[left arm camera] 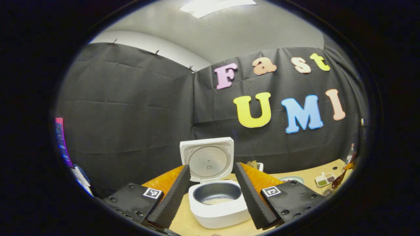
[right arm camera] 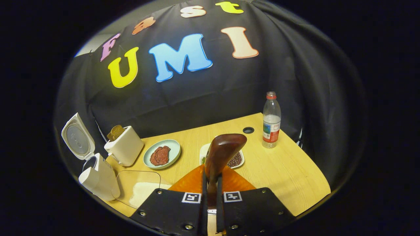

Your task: Close the left gripper, press the button to open the rice cooker; take a wooden spoon from the chopstick holder with the right hand, scoop a spoonful of rice and pour it into the rice cooker, then put the wooden spoon back into the chopstick holder.

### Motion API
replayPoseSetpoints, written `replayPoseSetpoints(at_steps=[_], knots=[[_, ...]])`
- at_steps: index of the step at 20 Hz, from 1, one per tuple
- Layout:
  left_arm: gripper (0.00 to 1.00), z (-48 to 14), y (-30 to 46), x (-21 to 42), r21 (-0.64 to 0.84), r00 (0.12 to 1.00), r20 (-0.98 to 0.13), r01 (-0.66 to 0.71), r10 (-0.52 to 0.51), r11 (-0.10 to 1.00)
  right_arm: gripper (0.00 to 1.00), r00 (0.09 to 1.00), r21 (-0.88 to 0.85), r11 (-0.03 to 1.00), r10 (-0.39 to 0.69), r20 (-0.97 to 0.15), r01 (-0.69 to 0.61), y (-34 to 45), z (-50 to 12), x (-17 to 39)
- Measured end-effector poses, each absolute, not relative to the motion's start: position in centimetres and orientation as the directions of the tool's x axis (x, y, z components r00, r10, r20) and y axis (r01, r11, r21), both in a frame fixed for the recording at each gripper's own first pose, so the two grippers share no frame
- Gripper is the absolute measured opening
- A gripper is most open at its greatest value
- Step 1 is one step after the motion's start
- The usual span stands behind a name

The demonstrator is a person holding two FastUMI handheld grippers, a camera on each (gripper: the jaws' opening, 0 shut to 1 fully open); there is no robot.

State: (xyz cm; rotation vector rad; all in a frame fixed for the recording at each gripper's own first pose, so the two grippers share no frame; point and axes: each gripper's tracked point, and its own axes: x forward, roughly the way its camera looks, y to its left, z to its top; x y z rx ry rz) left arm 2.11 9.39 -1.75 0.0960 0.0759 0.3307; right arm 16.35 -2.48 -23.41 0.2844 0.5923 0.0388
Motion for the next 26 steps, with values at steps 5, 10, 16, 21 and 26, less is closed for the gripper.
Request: replayPoseSetpoints(at_steps=[5,10,16,21,26], knots=[[0.91,-2.2,11.6,1.8,0.080,0.946,-0.065,-0.311,0.317,0.947,0.11,0.871,0.276,0.961,0.120,-0.477,0.019,-0.4,-18.8,16.1],[0.92,-2.8,14.5,0.9,0.070,0.944,-0.077,-0.315,0.320,0.946,0.11,0.886,0.299,0.954,0.163,-0.433,-0.030,3.9,-16.0,16.2],[0.92,-2.7,18.6,-0.3,0.085,0.932,-0.077,-0.348,0.354,0.934,0.11,0.863,0.311,0.946,0.234,-0.447,-0.096,10.3,-17.0,15.9],[0.92,-3.0,21.7,-1.4,0.101,0.918,-0.088,-0.378,0.386,0.920,0.11,0.838,0.277,0.953,0.246,-0.487,-0.119,13.8,-19.9,15.7],[0.92,-3.4,23.6,-2.0,0.124,0.911,-0.098,-0.388,0.400,0.913,0.11,0.818,0.199,0.973,0.205,-0.538,-0.114,15.4,-23.9,15.8]])
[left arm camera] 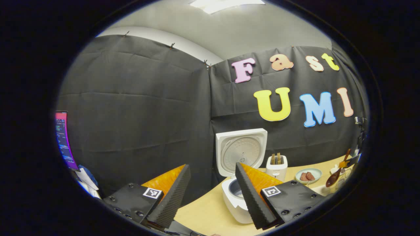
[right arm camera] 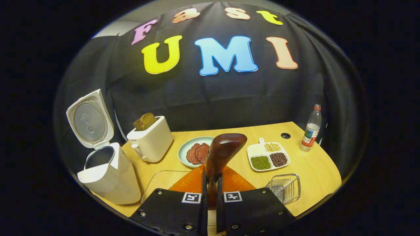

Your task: Close the left gripper, press the button to open the rice cooker; take a wooden spoon from the chopstick holder with the right hand, scoop a spoonful of rice and pour it into the rice cooker, then put the wooden spoon back into the chopstick holder.

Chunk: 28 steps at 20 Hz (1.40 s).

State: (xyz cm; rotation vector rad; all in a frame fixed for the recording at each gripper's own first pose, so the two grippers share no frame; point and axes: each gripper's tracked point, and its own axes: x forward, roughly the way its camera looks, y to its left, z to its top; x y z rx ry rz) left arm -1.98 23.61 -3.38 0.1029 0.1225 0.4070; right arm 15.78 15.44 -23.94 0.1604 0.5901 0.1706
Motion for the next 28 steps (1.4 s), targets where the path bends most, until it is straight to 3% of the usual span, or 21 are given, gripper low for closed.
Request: replayPoseSetpoints(at_steps=[11,26,27,28], knots=[[0.92,-5.1,27.3,-2.8,0.142,0.892,-0.131,-0.414,0.432,0.899,0.11,0.806,0.123,0.985,0.167,-0.568,-0.117,19.3,-27.9,15.5],[0.91,-4.6,28.0,-3.2,0.143,0.894,-0.128,-0.412,0.430,0.900,0.11,0.740,0.377,0.920,0.325,-0.589,-0.104,25.8,-28.1,13.1],[0.99,-4.6,27.8,-3.3,0.145,0.895,-0.127,-0.409,0.427,0.901,0.11,0.734,0.412,0.907,0.337,-0.590,-0.084,25.7,-28.2,13.1],[0.99,-4.5,27.8,-3.2,0.147,0.897,-0.125,-0.407,0.425,0.902,0.11,0.724,0.453,0.890,0.349,-0.595,-0.057,25.5,-28.2,12.9]])
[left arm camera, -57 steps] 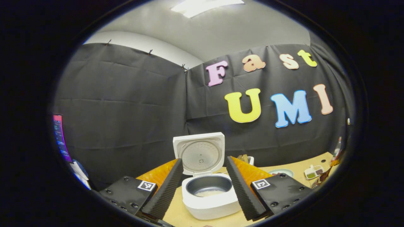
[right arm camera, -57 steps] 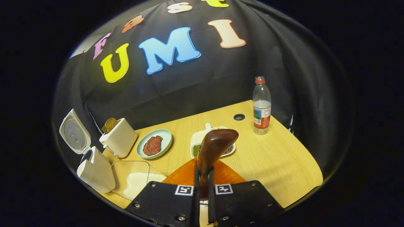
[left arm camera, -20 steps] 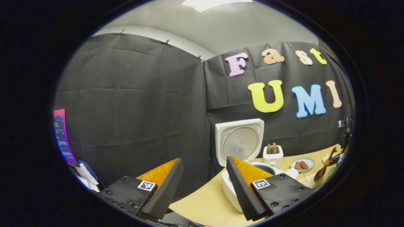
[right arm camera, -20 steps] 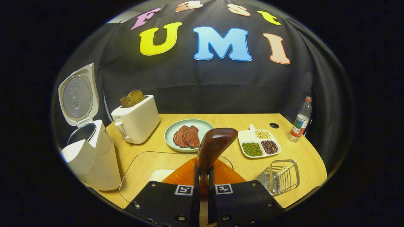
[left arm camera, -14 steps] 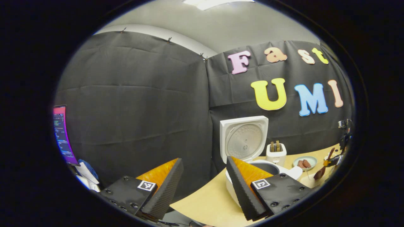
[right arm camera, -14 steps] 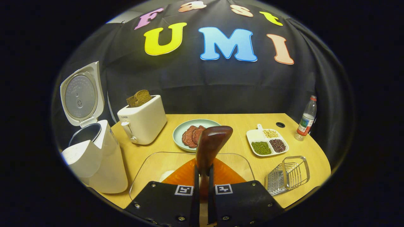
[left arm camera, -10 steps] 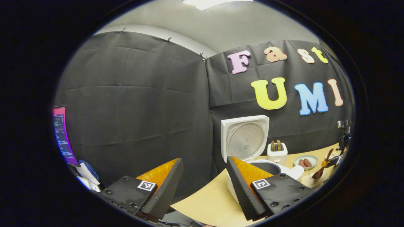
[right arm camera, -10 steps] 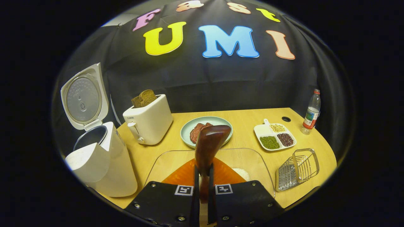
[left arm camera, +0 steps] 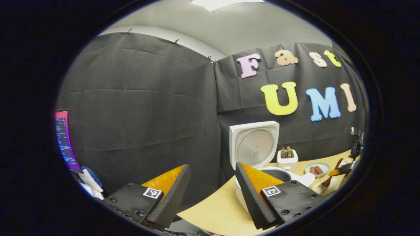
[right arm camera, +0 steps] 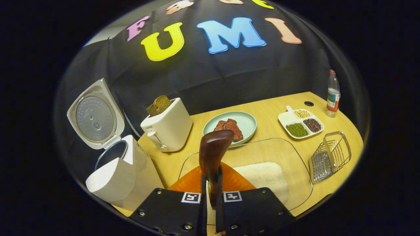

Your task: Close the left gripper, press the button to open the rice cooker; take a wooden spoon from the chopstick holder with the right hand, scoop a spoonful of rice and pour it into the rice cooker, then put the wooden spoon back into the chopstick holder.

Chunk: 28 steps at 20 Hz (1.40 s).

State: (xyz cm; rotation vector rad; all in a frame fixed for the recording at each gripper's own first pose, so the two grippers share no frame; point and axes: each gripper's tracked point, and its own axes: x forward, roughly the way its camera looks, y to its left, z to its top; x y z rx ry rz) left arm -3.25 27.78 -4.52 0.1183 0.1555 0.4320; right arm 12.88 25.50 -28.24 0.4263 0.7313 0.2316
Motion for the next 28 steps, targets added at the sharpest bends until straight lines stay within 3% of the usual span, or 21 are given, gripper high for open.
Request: replayPoseSetpoints(at_steps=[3,4,8,15,28], knots=[[0.99,-4.2,27.6,-3.3,0.145,0.901,-0.116,-0.400,0.417,0.905,0.11,0.700,0.569,0.821,0.377,-0.607,0.051,24.3,-28.6,12.7],[0.91,-4.2,27.6,-3.3,0.143,0.902,-0.116,-0.399,0.416,0.906,0.11,0.692,0.603,0.793,0.386,-0.610,0.089,23.9,-28.9,12.6],[0.91,-3.9,27.3,-2.8,0.140,0.908,-0.113,-0.388,0.404,0.911,0.11,0.689,0.683,0.708,0.405,-0.601,0.180,22.3,-29.1,12.4],[0.91,-3.0,25.6,-1.9,0.147,0.930,-0.081,-0.344,0.358,0.927,0.11,0.743,0.758,0.620,0.407,-0.531,0.203,19.8,-26.8,13.3],[0.91,-2.6,25.6,-1.4,0.124,0.942,-0.059,-0.321,0.330,0.939,0.11,0.805,0.935,0.285,0.492,-0.331,0.210,19.5,-20.6,14.0]])
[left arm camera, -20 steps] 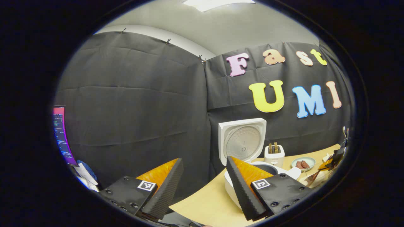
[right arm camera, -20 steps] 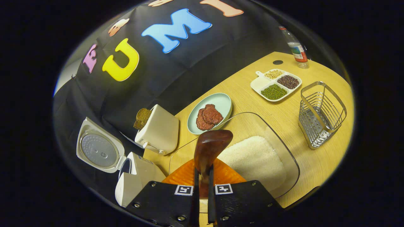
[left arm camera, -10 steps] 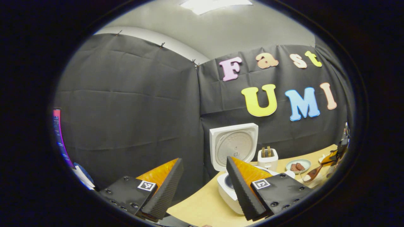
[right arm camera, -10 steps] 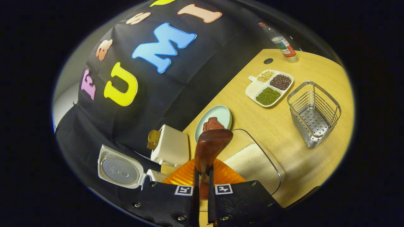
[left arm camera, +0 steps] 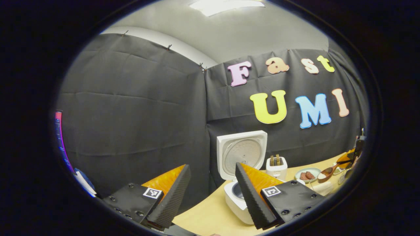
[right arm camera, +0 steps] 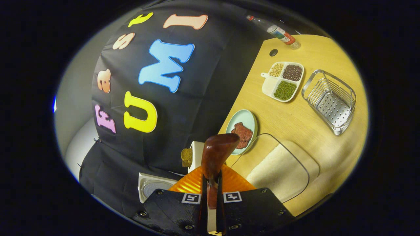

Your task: Close the left gripper, press the button to open the rice cooker; take a wooden spoon from the chopstick holder with the right hand, scoop a spoonful of rice and pour it into the rice cooker, then put the wooden spoon back into the chopstick holder.

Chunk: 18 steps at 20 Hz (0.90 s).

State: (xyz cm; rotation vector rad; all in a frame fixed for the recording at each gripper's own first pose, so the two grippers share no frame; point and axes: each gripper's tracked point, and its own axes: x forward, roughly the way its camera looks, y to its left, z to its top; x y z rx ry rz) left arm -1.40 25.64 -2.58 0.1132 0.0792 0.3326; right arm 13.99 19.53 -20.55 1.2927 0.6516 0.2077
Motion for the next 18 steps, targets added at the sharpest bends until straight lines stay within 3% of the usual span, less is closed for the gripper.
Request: replayPoseSetpoints(at_steps=[8,9,14,18], knots=[[0.95,-2.3,27.1,-3.5,0.118,0.930,-0.051,-0.356,0.364,0.927,0.11,0.784,0.953,0.289,0.568,-0.250,0.094,24.8,-14.9,14.7],[0.92,-2.5,27.5,-3.9,0.118,0.926,-0.052,-0.365,0.373,0.923,0.11,0.781,0.955,0.286,0.579,-0.236,0.077,25.6,-14.1,14.9],[0.95,-2.5,29.7,-6.2,0.115,0.901,-0.051,-0.423,0.430,0.899,0.10,0.748,0.953,0.302,0.632,-0.204,0.006,30.5,-11.9,15.1],[0.92,-2.8,31.5,-8.2,0.115,0.874,-0.057,-0.474,0.482,0.873,0.11,0.705,0.955,0.295,0.685,-0.183,-0.039,35.6,-10.6,15.3]])
